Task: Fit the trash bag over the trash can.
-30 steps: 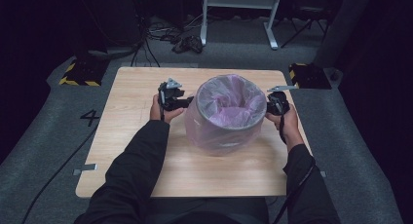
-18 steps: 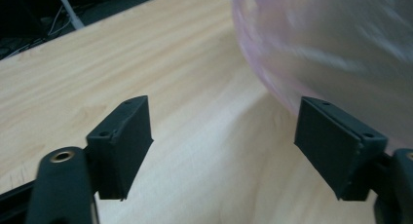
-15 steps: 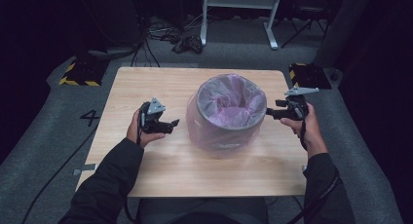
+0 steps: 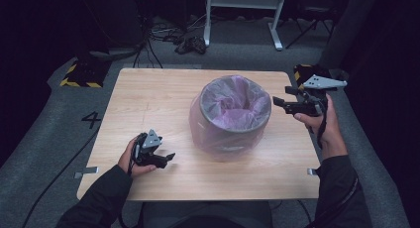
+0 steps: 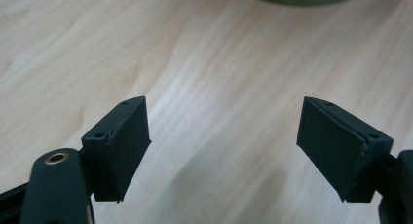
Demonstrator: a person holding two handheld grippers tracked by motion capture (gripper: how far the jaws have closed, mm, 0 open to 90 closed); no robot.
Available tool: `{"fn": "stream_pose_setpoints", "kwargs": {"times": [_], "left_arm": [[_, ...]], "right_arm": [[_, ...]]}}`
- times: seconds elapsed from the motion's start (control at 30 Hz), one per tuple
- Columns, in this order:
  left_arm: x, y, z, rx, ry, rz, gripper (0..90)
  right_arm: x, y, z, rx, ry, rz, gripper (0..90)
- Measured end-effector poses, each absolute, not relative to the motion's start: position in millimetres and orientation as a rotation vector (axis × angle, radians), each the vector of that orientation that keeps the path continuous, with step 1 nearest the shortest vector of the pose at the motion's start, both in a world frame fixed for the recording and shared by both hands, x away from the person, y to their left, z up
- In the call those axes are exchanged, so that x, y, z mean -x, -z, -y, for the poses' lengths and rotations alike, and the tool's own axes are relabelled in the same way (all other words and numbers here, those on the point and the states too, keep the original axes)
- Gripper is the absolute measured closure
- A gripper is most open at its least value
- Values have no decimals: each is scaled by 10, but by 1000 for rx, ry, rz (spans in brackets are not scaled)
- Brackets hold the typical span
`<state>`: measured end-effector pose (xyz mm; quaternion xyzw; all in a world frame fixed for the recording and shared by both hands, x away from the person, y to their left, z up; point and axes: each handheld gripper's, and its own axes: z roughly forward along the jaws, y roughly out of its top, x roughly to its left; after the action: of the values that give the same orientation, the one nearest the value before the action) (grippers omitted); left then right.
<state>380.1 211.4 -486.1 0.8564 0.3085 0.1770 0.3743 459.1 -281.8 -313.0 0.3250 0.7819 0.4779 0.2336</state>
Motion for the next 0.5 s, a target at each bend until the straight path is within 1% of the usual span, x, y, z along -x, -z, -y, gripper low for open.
{"fn": "stream_pose_setpoints", "kwargs": {"times": [0.2, 0.5], "left_arm": [[-3701, 4953, -2159, -2208, -424, -819, 183], [-3683, 4998, -2225, -2217, -437, -865, 171]], "right_arm": [[-4515, 2950, 2596, -810, -1352, -2150, 316], [-4573, 2899, 2219, -695, -1318, -2218, 306]]}}
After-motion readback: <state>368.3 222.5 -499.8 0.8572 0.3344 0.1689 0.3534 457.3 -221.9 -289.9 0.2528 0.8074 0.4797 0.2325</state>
